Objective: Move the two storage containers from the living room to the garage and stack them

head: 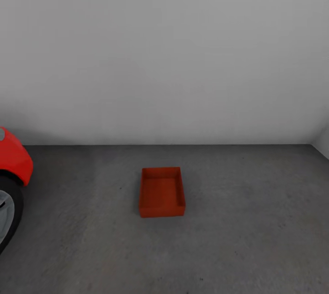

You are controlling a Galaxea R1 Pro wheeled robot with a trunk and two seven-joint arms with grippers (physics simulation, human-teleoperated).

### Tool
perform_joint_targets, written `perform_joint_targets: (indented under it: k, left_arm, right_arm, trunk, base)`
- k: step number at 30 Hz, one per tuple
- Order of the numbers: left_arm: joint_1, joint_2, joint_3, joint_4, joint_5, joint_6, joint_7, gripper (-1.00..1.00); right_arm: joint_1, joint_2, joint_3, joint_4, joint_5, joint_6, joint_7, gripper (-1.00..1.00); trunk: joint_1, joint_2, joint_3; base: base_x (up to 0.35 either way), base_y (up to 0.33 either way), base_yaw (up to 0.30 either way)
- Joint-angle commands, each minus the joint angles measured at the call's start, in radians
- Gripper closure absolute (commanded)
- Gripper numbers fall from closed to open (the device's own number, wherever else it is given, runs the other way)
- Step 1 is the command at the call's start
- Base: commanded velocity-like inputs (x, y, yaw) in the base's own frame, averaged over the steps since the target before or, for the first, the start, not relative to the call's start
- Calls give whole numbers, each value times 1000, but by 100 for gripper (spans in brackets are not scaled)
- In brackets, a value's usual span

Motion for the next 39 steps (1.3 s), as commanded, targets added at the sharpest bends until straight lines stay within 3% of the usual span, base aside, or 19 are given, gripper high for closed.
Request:
perform_joint_targets:
  k: [1, 39]
  left_arm:
    - [0, 0, 4, 0, 7, 1, 1, -100]
    - [0, 0, 2, 0, 7, 1, 1, -100]
  right_arm:
    - [-1, 0, 7, 3, 2, -6, 1, -100]
    - [-1, 1, 7, 3, -2, -8, 1, -100]
  trunk:
    - [0, -1, 1]
    - [0, -1, 63]
  base:
    - [0, 0, 0]
    - [0, 0, 0]
